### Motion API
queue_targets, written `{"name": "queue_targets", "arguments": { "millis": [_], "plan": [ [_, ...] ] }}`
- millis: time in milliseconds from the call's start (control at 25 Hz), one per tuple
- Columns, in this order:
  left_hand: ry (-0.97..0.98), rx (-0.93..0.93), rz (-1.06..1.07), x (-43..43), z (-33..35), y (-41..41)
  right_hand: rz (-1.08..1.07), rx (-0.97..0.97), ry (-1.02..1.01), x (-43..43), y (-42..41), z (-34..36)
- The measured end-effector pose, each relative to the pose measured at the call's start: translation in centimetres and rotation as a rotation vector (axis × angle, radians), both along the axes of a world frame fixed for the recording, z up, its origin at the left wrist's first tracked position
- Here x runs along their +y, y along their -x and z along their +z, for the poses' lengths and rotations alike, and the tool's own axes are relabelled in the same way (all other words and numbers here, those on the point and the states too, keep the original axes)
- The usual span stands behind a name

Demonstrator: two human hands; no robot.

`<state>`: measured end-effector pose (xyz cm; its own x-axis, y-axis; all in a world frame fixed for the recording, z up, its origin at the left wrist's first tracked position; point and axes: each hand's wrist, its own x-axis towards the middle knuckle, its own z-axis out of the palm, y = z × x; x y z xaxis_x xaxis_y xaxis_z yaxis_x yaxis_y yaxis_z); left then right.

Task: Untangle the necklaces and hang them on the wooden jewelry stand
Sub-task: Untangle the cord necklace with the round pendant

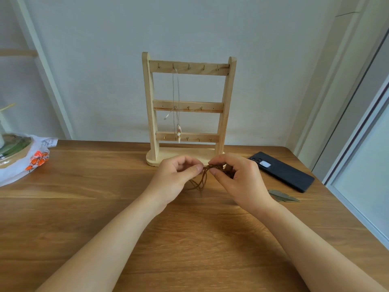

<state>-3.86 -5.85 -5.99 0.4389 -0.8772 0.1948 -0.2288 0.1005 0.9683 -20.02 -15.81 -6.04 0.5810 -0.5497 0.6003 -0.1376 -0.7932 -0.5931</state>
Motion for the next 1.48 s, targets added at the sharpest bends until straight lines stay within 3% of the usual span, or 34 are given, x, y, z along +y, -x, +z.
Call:
{"name": "queue_targets", "arguments": {
  "millis": [120, 360, 600, 1040, 1240, 1480],
  "plan": [
    [0.003, 0.1, 0.03, 0.03, 0.02, -0.38, -0.012, -0.01, -0.017, -0.17, 0.07, 0.09],
    [-0.059, 0.006, -0.036, 0.29, 0.29, 0.06, -0.008, 0.0, 0.017, -0.14, -0.02, 0.01],
    [-0.006, 0.138, 0.146, 0.2, 0.63, 0.04, 0.033, 0.035, 0.03, -0.03, -0.2, -0.18],
    [-0.156, -0.049, -0.073, 0.43, 0.39, -0.14, 0.01, 0.035, 0.07, -0.11, -0.29, -0.18],
    [-0.083, 0.073, 0.03, 0.42, 0.9, 0.1, 0.013, 0.068, 0.065, -0.11, -0.31, -0.24],
    [-0.204, 0.176, -0.286, 0.44, 0.42, 0.01, 0.002, 0.09, 0.063, -0.15, -0.21, -0.49]
  ]
}}
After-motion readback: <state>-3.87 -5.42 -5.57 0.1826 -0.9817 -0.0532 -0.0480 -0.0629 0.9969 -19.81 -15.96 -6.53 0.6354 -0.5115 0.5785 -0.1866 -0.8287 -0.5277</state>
